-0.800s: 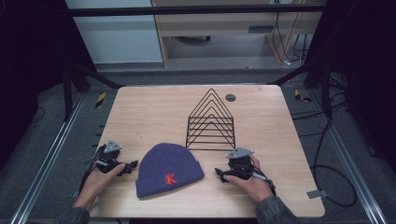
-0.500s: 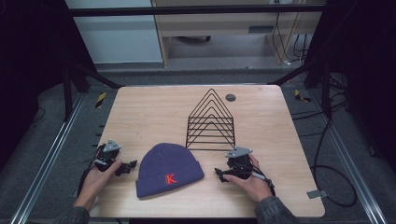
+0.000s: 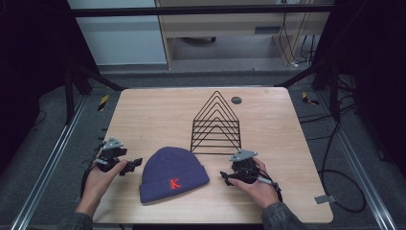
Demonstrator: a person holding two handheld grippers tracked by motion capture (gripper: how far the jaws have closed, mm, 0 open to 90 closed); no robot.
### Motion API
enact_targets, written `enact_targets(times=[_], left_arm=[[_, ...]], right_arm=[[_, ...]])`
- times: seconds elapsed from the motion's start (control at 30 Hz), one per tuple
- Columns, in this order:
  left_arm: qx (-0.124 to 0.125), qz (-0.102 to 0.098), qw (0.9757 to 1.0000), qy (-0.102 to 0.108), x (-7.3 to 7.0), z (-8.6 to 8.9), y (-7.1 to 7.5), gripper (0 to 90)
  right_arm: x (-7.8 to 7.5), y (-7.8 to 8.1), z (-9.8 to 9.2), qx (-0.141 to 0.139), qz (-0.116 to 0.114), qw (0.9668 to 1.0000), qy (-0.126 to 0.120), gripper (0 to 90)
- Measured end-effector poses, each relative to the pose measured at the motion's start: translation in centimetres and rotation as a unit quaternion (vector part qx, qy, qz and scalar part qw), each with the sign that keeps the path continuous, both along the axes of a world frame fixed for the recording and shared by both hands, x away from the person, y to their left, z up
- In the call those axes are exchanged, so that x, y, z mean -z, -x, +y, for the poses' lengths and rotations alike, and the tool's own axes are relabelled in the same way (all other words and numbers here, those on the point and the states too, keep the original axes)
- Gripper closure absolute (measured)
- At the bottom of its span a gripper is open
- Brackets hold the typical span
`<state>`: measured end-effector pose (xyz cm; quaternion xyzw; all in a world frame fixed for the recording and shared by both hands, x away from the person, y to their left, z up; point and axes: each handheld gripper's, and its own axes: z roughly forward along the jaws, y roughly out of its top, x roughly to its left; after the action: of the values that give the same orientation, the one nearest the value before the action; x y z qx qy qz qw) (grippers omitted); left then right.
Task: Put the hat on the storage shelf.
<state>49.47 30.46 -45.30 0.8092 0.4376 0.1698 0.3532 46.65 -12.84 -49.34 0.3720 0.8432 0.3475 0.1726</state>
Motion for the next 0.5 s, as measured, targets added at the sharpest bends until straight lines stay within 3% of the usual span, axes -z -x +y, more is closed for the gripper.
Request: enact_targets(times=[0.03,0.07,0.13,0.2,0.3,0.37,0.5], left_arm=[[0.000,0.000,1.0000,0.000,0.0,0.0,0.0,19.4],[0.012,0.006,0.9997,-0.019,-0.6,-1.3,-0.5,20.1],[0.018,0.013,0.9994,-0.028,-0.8,-2.0,-0.8,21.8],[0.032,0.025,0.9976,-0.055,-1.1,-3.6,-1.7,23.9],[0.033,0.037,0.9970,-0.058,-1.0,-4.3,-2.2,30.0],[0.038,0.059,0.9951,-0.069,-0.4,-5.1,-2.9,32.6],[0.044,0.075,0.9927,-0.084,0.4,-5.9,-3.3,35.6]], right_arm=[[0.0,0.0,0.0,-0.002,-0.001,1.0000,0.003,23.9],[0.0,0.0,0.0,-0.003,-0.002,1.0000,0.005,23.9],[0.0,0.1,0.0,-0.003,-0.004,1.0000,0.006,23.9],[-0.1,0.1,-0.1,-0.003,-0.004,1.0000,0.006,23.7],[-0.1,0.1,-0.1,-0.003,-0.002,1.0000,0.007,23.5],[-0.1,0.0,-0.1,-0.004,-0.002,0.9999,0.013,23.1],[-0.1,0.0,0.0,-0.007,-0.001,0.9999,0.014,22.9]])
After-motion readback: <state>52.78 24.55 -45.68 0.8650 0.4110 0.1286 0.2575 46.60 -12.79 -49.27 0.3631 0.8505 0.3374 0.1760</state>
